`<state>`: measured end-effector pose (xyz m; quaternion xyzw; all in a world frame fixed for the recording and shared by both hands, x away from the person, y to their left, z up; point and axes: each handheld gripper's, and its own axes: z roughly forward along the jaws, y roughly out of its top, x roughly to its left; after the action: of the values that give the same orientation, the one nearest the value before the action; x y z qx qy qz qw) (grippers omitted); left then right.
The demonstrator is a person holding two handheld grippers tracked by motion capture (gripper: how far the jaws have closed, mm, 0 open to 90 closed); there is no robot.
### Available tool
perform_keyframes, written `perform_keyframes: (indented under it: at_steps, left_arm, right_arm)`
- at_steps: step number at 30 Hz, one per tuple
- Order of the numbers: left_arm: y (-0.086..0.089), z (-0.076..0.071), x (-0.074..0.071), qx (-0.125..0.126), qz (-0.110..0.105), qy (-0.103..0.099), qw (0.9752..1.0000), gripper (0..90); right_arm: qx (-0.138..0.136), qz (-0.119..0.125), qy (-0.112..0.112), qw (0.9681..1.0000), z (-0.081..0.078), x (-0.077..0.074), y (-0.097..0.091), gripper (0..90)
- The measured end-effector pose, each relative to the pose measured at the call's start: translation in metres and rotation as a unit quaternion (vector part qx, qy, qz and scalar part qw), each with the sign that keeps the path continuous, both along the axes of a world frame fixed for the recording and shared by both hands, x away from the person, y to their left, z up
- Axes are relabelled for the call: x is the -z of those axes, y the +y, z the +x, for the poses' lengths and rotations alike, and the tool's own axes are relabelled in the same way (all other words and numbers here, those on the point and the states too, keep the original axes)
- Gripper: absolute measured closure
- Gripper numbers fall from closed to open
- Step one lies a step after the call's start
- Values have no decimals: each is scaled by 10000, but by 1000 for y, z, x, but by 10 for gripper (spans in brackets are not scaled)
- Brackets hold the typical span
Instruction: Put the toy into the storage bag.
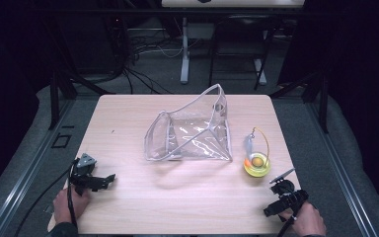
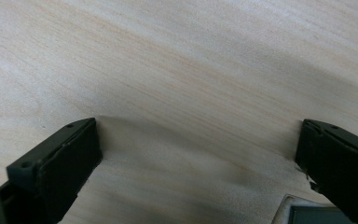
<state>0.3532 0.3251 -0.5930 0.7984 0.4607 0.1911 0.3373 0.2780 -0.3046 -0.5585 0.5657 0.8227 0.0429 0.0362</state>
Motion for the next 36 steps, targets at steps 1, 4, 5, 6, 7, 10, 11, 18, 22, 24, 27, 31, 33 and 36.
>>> perform_keyframes:
  at_steps: [1, 4, 5, 6, 7, 10, 11, 18, 22, 24, 27, 31, 33, 36]
  left_arm:
    - [0, 0, 0, -1, 0, 1, 10000, 0]
    - [0, 0, 0, -2, -2, 2, 10000, 0]
    - [0, 0, 0, 1, 2, 0, 10000, 0]
    - [0, 0, 0, 0, 0, 1, 10000, 0]
    - [0, 0, 0, 0, 0, 1, 10000, 0]
    - [0, 0, 0, -3, -4, 2, 10000, 0]
    - [0, 0, 0, 0, 0, 1, 10000, 0]
    - [0, 0, 0, 0, 0, 1, 10000, 0]
    - [0, 0, 0, -2, -3, 3, 10000, 0]
    - [0, 0, 0, 1, 1, 1, 10000, 0]
    - [0, 0, 0, 3, 3, 0, 10000, 0]
    - [0, 0, 0, 11, 14, 7, 10000, 0]
    - [0, 0, 0, 12, 12, 7, 10000, 0]
    - [0, 0, 0, 12, 15, -2, 10000, 0]
  right_arm:
    - [0, 1, 0, 10000, 0, 0, 0, 0]
    - [3, 1, -3, 10000, 0, 0, 0, 0]
    - [5, 1, -4, 10000, 0, 0, 0, 0]
    - [6, 3, -6, 10000, 0, 0, 0, 0]
    - [6, 2, -3, 10000, 0, 0, 0, 0]
    - [5, 1, -3, 10000, 0, 0, 0, 0]
    - [7, -2, -8, 10000, 0, 0, 0, 0]
    - [8, 4, -15, 10000, 0, 0, 0, 0]
    - [-5, 33, -43, 10000, 0, 0, 0, 0]
    - [-38, 31, -104, 9999, 2, 1, 0, 0]
    - [-208, 18, 3, 9998, 5, 0, 1, 0]
    - [-329, -84, 109, 9994, 6, 0, 3, 0]
    - [-283, -50, 71, 9996, 6, 0, 3, 0]
    - [-317, -81, 131, 9994, 7, 0, 2, 0]
